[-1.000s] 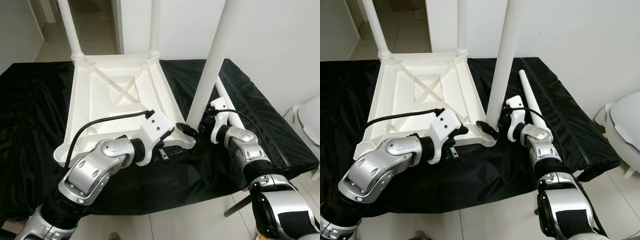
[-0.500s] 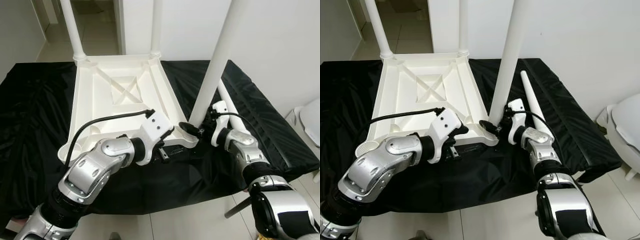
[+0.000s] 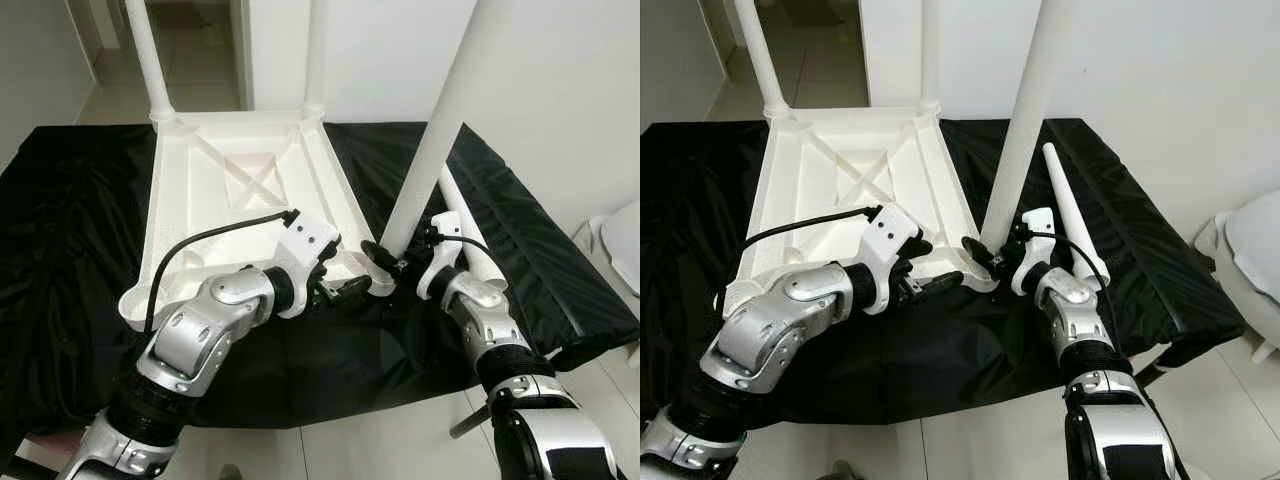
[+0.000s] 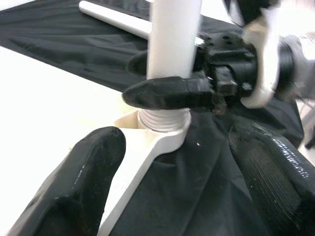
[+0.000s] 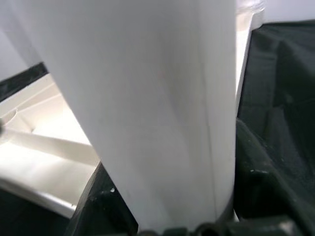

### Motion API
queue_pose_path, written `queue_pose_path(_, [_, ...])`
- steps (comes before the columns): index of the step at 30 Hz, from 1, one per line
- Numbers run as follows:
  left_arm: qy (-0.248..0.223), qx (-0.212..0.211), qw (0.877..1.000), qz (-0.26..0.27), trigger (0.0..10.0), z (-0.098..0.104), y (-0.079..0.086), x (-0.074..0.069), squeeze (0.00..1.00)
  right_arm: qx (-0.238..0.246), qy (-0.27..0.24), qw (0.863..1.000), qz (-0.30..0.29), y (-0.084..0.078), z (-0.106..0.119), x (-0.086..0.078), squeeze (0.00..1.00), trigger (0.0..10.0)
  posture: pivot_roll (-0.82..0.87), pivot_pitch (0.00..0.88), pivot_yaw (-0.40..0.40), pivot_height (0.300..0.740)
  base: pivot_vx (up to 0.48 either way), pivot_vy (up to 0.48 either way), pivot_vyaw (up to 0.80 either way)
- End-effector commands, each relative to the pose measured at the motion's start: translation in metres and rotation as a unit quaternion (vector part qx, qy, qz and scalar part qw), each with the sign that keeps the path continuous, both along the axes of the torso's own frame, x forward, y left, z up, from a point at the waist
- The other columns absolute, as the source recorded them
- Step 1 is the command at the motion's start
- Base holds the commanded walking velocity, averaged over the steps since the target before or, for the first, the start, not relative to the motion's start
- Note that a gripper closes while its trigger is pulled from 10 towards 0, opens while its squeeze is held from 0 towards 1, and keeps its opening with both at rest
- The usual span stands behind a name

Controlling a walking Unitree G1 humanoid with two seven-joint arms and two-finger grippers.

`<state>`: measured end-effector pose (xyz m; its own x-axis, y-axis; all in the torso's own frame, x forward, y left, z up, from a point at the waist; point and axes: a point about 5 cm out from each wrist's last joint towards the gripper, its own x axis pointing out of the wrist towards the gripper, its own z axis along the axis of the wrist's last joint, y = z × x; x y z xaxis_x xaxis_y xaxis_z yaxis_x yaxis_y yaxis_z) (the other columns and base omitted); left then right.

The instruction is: Building children table

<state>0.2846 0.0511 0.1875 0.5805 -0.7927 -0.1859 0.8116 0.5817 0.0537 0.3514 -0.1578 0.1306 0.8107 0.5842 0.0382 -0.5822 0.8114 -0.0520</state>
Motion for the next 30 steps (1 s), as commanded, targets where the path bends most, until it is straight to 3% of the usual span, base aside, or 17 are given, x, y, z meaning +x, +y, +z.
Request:
queue_pose_path(1, [-0.007,0.0,0.999,0.037,10.0,-0.002,0.004,0.005,0.0,0.026,0.035,0.999,-0.019,-0.004,-0.015,-0.006,0.0,0.0,-0.05,0.032,-0.025,0.74,0.0,0.0,0.0])
queue_pose_path(9, [-0.005,-0.006,0.997,0.079,10.0,-0.019,0.001,0.01,0.0,0.05,0.029,0.996,-0.068,0.003,-0.014,-0.012,0.0,0.0,-0.05,0.037,-0.034,0.74,0.0,0.0,0.0])
queue_pose_path(16, [-0.022,-0.018,0.997,0.067,10.0,-0.023,-0.002,0.002,0.0,0.094,0.039,0.985,-0.137,0.022,-0.008,-0.021,0.0,0.0,-0.06,0.035,-0.055,0.74,0.0,0.0,0.0])
queue_pose_path(21, [-0.031,-0.018,0.998,0.06,10.0,-0.023,0.0,0.001,0.0,0.099,0.042,0.98,-0.166,0.026,-0.005,-0.024,0.0,0.0,-0.06,0.036,-0.064,0.74,0.0,0.0,0.0])
queue_pose_path(30, [-0.055,-0.017,0.998,0.039,10.0,-0.019,0.003,0.003,0.0,0.09,0.056,0.96,-0.26,0.04,-0.007,-0.034,0.0,0.0,-0.06,0.038,-0.07,0.74,0.0,0.0,0.0])
